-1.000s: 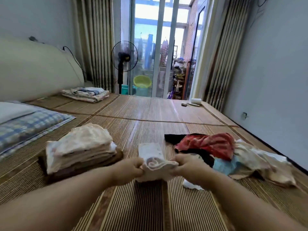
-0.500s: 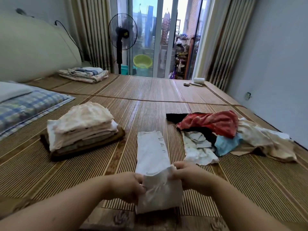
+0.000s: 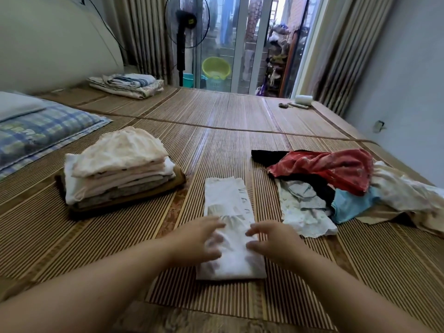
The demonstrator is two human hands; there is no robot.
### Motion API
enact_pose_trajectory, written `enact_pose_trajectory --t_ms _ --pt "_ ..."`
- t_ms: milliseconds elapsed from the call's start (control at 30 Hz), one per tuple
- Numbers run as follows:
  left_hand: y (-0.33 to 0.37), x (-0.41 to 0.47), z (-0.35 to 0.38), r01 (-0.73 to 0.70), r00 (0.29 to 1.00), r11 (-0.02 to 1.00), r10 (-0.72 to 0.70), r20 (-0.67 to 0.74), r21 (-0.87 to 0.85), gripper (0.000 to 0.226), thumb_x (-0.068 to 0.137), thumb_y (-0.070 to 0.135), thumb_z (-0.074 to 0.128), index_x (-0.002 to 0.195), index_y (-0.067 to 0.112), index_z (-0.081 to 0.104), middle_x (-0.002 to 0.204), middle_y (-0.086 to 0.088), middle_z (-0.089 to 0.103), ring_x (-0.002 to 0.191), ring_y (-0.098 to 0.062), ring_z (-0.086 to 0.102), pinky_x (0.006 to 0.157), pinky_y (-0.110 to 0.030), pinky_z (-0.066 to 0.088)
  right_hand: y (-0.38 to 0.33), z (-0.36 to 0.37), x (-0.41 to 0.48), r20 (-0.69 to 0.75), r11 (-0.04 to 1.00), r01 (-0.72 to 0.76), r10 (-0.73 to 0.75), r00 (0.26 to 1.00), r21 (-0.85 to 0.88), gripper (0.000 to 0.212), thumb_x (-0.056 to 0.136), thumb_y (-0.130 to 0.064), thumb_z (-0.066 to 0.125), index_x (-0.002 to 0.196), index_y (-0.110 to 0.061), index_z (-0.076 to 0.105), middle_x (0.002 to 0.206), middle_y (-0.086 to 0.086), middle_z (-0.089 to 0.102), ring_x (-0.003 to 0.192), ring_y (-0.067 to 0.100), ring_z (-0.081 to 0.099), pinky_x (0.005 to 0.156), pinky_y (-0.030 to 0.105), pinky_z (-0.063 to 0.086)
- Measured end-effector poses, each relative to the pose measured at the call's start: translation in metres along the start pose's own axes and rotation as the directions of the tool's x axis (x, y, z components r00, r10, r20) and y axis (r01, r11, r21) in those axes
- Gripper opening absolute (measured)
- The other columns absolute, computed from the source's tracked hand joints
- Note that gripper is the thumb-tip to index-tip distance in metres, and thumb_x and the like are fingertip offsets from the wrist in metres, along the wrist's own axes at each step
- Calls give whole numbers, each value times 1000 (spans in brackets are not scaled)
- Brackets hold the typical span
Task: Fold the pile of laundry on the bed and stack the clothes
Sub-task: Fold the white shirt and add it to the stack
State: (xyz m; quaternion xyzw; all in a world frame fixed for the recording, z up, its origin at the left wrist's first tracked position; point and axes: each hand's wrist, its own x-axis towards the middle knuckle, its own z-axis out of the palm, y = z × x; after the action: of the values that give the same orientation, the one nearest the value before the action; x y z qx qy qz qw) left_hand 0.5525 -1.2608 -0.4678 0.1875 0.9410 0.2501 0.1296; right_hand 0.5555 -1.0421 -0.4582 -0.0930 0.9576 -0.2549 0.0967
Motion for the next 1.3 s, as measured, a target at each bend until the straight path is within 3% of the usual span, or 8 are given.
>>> enact_pose_trajectory --t_ms 100,233,433,600,833,1000,1133,1300 --pt "-13 -9 3 -66 946 975 -7 325 213 86 81 53 67 151 40 19 162 13 2 149 -12 -8 122 -44 6 15 7 -17 259 986 121 -88 962 -112 49 78 -44 74 124 -41 59 148 -18 38 135 6 35 114 30 26" --pt "-19 -11 15 -84 940 933 -43 339 350 87 85 40 60 152 43 5 160 15 -13 147 -11 -17 121 -48 4 22 14 -20 154 948 212 -179 972 -238 40 86 -38 65 126 -36 60 147 -16 43 135 5 38 114 27 27" --pt "-10 -21 13 -64 998 958 64 8 280 25 92 31 46 109 28 64 137 7 55 129 -9 45 98 -33 38 20 7 -29 95 983 146 -135 986 -112 14 90 -30 60 101 -30 69 122 -10 65 109 4 59 94 21 44" --pt "0 -38 0 -32 997 989 41 63 -142 18 89 24 48 77 20 60 79 4 64 74 -16 58 67 -35 46 3 -24 -42 337 992 -29 -13 941 121 20 92 -22 50 73 -26 56 77 -6 55 67 9 47 66 27 41" --pt "15 -32 -17 115 992 740 -114 45 -663 24 101 18 39 93 5 57 80 -9 59 65 -14 56 58 -25 51 -11 -36 -12 72 859 -41 5 997 511 22 97 -16 45 91 -1 61 86 8 59 77 18 53 69 29 45" --pt "-6 15 -7 133 849 512 -501 -169 -848 26 100 36 45 106 18 63 108 -13 66 97 -29 64 86 -46 55 -20 -6 40 -54 515 -66 213 976 855 37 100 -36 47 129 -14 51 112 4 60 94 17 57 82 35 48" --pt "-23 28 3 220 796 372 -603 -54 -902 64 92 42 59 146 27 29 132 -7 53 107 -31 60 90 -52 54 -8 11 43 5 732 -151 198 980 664 62 94 -41 55 148 -21 31 140 8 49 124 25 51 107 48 41" --pt "-24 30 4 286 891 566 -454 -3 -773 85 81 7 71 148 37 28 138 1 43 105 -25 61 85 -45 57 -2 15 39 110 812 -203 171 979 548 58 91 -28 65 143 -21 41 129 2 56 105 15 57 91 31 47"
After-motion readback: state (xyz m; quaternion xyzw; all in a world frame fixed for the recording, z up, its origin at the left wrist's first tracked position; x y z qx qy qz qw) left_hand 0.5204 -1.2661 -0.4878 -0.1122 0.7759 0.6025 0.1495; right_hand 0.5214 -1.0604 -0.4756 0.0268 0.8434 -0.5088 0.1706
